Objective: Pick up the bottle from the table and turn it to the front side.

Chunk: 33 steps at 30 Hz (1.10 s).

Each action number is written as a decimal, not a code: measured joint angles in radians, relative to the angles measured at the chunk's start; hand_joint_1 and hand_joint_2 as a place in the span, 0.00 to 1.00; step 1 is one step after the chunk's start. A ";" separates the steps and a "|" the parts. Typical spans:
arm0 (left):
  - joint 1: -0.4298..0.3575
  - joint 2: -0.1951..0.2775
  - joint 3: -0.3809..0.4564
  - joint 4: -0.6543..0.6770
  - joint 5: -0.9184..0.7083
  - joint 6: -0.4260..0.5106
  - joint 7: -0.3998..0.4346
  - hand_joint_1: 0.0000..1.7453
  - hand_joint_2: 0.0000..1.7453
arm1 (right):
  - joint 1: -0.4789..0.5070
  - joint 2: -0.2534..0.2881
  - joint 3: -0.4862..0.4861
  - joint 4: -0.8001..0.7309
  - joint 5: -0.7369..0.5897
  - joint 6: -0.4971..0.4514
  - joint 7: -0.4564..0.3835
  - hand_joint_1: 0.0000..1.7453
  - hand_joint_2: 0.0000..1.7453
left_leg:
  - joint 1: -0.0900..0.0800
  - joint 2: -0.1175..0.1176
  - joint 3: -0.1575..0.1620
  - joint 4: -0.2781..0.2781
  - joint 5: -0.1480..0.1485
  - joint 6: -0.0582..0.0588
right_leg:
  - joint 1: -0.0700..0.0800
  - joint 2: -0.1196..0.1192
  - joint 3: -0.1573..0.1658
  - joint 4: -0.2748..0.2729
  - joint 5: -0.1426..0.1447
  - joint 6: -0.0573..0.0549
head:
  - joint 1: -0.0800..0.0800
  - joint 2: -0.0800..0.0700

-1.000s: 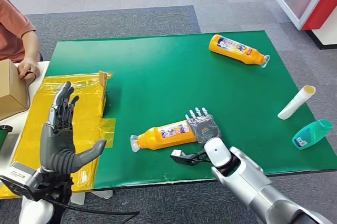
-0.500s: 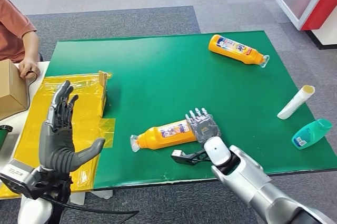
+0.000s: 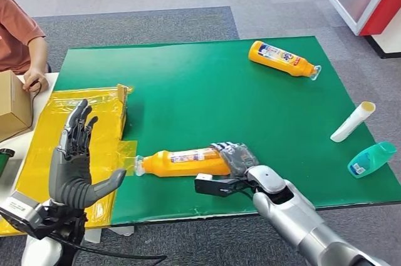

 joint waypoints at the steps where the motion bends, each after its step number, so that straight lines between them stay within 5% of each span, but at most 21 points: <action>1: 0.001 0.000 0.000 0.000 0.003 -0.001 -0.001 0.00 1.00 | 0.023 0.007 -0.025 -0.018 -0.055 -0.001 -0.016 1.00 1.00 | 0.000 0.000 -0.001 0.000 0.000 0.000 | 0.000 0.000 -0.001 0.000 0.000 0.000 | 0.000 0.000; 12: 0.016 0.002 0.000 0.001 0.030 0.003 -0.013 0.00 1.00 | 0.147 0.049 -0.236 -0.196 -0.419 0.066 -0.134 1.00 1.00 | 0.000 0.000 -0.004 0.000 -0.001 0.001 | 0.000 0.000 -0.003 0.000 0.000 0.000 | 0.000 0.000; 33: 0.055 0.005 0.002 -0.018 0.129 0.028 -0.092 0.00 1.00 | 0.243 0.103 -0.420 -0.371 -0.662 0.035 -0.229 1.00 1.00 | 0.000 0.000 -0.005 0.000 -0.001 0.001 | 0.000 0.000 -0.005 0.000 -0.001 0.001 | 0.000 0.000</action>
